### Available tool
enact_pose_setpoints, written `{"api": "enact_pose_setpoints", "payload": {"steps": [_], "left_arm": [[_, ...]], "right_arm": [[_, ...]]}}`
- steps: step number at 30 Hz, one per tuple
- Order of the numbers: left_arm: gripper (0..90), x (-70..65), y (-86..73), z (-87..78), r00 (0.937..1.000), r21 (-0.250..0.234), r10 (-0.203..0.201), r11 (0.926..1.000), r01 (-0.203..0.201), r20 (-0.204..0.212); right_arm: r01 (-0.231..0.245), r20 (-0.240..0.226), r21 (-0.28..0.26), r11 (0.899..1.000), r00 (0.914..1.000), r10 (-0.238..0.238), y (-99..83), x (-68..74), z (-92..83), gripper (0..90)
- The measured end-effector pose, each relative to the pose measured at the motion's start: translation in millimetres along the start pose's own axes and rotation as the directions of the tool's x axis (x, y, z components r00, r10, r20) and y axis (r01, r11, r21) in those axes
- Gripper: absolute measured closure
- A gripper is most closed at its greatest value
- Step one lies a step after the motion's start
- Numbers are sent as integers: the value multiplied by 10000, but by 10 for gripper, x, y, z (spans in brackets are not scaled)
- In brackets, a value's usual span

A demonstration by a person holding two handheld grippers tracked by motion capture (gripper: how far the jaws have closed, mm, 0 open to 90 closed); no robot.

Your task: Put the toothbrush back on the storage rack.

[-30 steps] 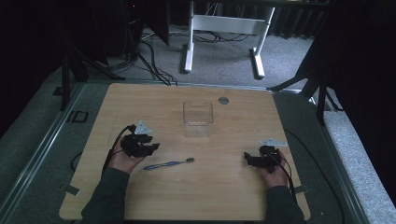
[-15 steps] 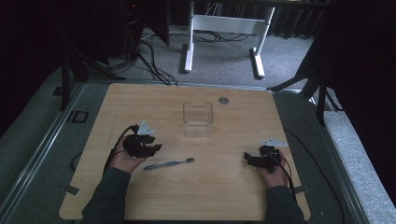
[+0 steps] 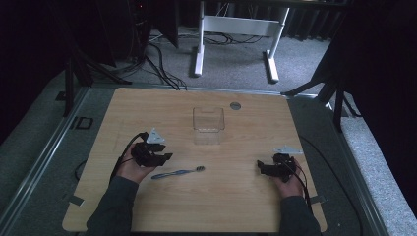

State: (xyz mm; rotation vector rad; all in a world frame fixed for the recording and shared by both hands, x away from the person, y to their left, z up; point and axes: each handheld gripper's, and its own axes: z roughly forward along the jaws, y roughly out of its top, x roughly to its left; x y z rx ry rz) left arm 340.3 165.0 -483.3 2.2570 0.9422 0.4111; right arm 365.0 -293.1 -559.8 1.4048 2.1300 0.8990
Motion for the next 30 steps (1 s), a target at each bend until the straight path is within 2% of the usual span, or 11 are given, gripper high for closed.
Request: {"api": "enact_pose_setpoints", "payload": {"steps": [20, 24, 25, 30], "left_arm": [[568, -78, 85, 42, 9976, 47, 483, 9988, -486, 494], [569, -82, 97, 51, 9961, -22, 595, 9982, -595, 657], [569, -81, 103, 55, 9942, -49, 710, 9975, -708, 805], [573, -92, 110, 73, 9903, -106, 925, 9957, -919, 1034]], "right_arm": [[8, 3, -4, 10000, 10000, -8, 0, -1, 0, 127], [5, 2, -3, 10000, 10000, -5, 0, 0, 0, 127], [0, 2, 0, 10000, 10000, 0, 0, 0, 0, 127], [10, 2, -2, 10000, 10000, -10, 0, -1, 0, 127]]}}
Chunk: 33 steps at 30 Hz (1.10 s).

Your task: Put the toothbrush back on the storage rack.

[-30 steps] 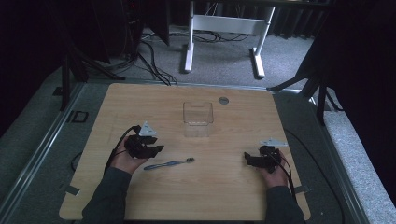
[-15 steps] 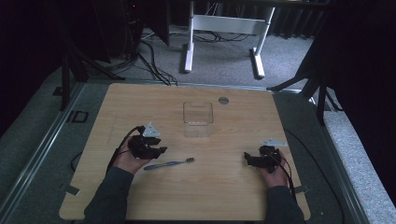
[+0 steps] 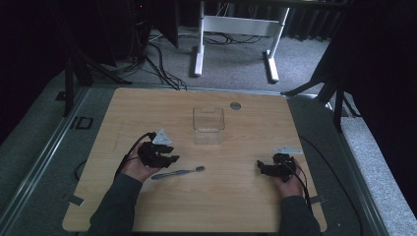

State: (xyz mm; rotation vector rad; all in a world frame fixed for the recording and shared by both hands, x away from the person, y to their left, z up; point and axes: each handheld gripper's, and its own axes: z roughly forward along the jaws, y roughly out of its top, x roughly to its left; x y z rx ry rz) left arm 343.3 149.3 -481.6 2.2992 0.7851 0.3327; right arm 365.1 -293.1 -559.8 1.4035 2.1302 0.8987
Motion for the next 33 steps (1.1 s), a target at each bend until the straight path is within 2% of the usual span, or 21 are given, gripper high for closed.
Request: {"api": "enact_pose_setpoints", "payload": {"steps": [11, 18, 33], "left_arm": [[573, -24, 2, 67, 9965, 84, 556, 9984, -562, 619], [576, -34, -3, 110, 9934, 129, 795, 9966, -808, 829], [581, -62, -26, 204, 9839, 664, 1183, 9896, -1280, 1339]], "right_arm": [[8, 3, -2, 10000, 10000, -8, 0, -1, 0, 127], [6, 0, -1, 10000, 10000, -6, 0, 0, 0, 127], [-1, 0, 1, 10000, 10000, 1, 0, 0, 0, 127]]}}
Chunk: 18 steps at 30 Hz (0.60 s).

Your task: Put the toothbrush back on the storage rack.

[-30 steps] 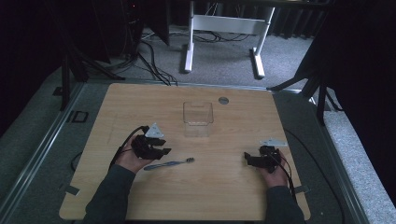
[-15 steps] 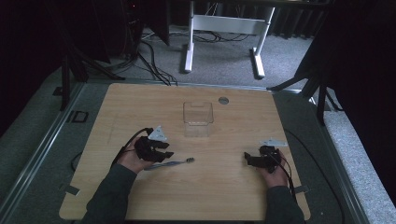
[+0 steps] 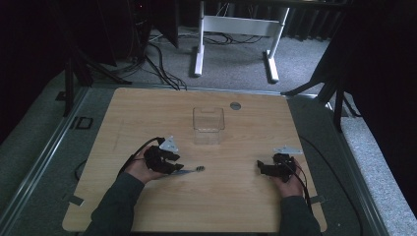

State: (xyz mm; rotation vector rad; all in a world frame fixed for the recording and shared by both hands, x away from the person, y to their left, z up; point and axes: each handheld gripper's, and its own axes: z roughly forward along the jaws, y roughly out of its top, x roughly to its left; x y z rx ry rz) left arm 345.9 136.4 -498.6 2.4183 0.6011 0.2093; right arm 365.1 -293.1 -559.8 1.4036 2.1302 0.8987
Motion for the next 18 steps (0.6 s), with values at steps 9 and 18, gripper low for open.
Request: {"api": "enact_pose_setpoints", "payload": {"steps": [9, 18], "left_arm": [[598, -24, 2, 55, 9997, 549, 223, 9982, -220, -38], [613, -36, 2, 87, 9991, 833, 431, 9956, -429, -1]], "right_arm": [[3, 0, -2, 10000, 10000, -3, 0, 0, 0, 127], [1, 1, -1, 10000, 10000, -1, 0, 0, 0, 127]]}}
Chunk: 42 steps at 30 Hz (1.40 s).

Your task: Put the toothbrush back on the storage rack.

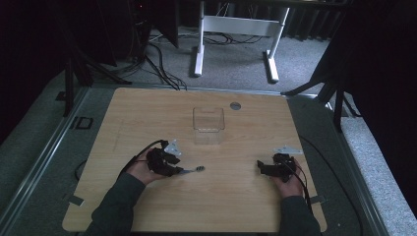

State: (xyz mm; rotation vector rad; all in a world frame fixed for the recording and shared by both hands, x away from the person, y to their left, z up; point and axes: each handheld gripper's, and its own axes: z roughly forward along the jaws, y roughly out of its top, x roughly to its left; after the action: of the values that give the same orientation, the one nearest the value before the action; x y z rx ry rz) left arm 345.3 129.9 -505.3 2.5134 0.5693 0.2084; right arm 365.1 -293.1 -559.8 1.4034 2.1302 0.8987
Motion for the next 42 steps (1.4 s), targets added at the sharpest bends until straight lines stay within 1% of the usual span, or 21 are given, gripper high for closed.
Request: {"api": "enact_pose_setpoints", "payload": {"steps": [7, 9, 11, 14, 18, 19, 28, 29, 34, 36, 37, 38, 39, 40, 41, 42], "left_arm": [[619, -20, 40, 22, 9997, 350, 230, 9991, -231, 37], [623, -26, 59, 28, 9993, 517, 358, 9980, -361, 65], [623, -28, 70, 34, 9990, 583, 449, 9973, -452, 58], [626, -37, 81, 42, 9989, 658, 457, 9968, -459, 56], [630, -38, 83, 58, 9984, 752, 551, 9956, -557, 102], [630, -39, 81, 68, 9979, 861, 630, 9942, -638, 118], [643, -63, 90, 121, 9974, 1107, 696, 9913, -714, 196], [645, -68, 93, 128, 9973, 1236, 719, 9896, -736, 181], [649, -68, 100, 135, 9973, 1426, 724, 9871, -732, 108], [650, -73, 108, 149, 9966, 1679, 814, 9824, -818, 89], [651, -73, 108, 149, 9966, 1679, 814, 9824, -818, 89], [651, -73, 112, 155, 9962, 1762, 873, 9805, -872, 72], [651, -79, 120, 164, 9964, 1850, 853, 9791, -844, 30], [651, -79, 120, 164, 9964, 1850, 853, 9791, -844, 30], [650, -73, 132, 170, 9957, 1959, 927, 9764, -909, -3], [651, -73, 132, 170, 9957, 1959, 927, 9764, -909, -3]], "right_arm": [[0, 0, -1, 10000, 10000, 0, 0, 0, 0, 127], [-1, -1, 0, 10000, 10000, 1, 0, 0, 0, 127], [-3, -1, 0, 10000, 10000, 3, 0, 0, 0, 127], [-2, -1, 1, 10000, 10000, 2, 0, 0, 0, 127], [-5, -1, -1, 10000, 10000, 5, 0, 0, 0, 127], [-1, -1, 1, 10000, 10000, 1, 0, 0, 0, 127], [4, -1, -3, 10000, 10000, -4, 0, 0, 0, 127], [3, 0, -4, 10000, 10000, -3, 0, 0, 0, 127], [-3, -1, 0, 10000, 10000, 3, 0, 0, 0, 127], [5, -1, -4, 10000, 10000, -5, 0, 0, 0, 127], [5, -1, -4, 10000, 10000, -5, 0, 0, 0, 127], [-3, -2, 0, 10000, 10000, 3, 0, 0, 0, 127], [3, -2, -2, 10000, 10000, -3, 0, 0, 0, 127], [3, -2, -2, 10000, 10000, -3, 0, 0, 0, 127], [3, -2, -2, 10000, 10000, -3, 0, 0, 0, 127], [3, -2, -2, 10000, 10000, -3, 0, 0, 0, 127]]}}
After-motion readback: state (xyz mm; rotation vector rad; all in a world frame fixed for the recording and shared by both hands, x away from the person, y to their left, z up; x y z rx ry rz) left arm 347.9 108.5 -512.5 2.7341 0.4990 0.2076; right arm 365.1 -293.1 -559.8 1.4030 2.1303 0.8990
